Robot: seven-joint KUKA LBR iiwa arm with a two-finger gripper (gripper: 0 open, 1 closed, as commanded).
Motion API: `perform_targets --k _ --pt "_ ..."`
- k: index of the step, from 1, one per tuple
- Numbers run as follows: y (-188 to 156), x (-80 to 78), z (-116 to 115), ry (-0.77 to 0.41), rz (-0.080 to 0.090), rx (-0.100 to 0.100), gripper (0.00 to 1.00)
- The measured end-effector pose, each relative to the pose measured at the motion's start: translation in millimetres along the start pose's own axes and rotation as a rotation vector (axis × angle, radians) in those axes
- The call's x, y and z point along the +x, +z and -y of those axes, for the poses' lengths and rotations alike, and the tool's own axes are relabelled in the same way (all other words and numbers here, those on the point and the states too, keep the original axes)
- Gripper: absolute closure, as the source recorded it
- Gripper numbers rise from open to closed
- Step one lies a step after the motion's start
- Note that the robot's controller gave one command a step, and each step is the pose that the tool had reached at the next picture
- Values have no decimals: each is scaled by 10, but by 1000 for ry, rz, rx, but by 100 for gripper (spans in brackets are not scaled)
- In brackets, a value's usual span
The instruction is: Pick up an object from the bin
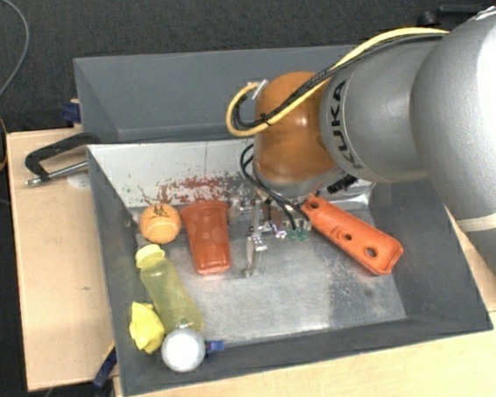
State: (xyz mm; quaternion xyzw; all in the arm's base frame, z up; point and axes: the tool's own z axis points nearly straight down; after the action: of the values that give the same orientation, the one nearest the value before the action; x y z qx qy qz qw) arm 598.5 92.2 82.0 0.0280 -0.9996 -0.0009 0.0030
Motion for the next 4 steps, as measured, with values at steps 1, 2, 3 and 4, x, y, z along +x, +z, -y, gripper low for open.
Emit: perform_targets --k 1,2,3,4 --pt "18 -5 -51 -64 11 -1 0" --pt "80 77 327 -65 4 -3 0" --pt "89 97 718 -60 6 0 0" --pt "104 63 853 14 10 -4 0"
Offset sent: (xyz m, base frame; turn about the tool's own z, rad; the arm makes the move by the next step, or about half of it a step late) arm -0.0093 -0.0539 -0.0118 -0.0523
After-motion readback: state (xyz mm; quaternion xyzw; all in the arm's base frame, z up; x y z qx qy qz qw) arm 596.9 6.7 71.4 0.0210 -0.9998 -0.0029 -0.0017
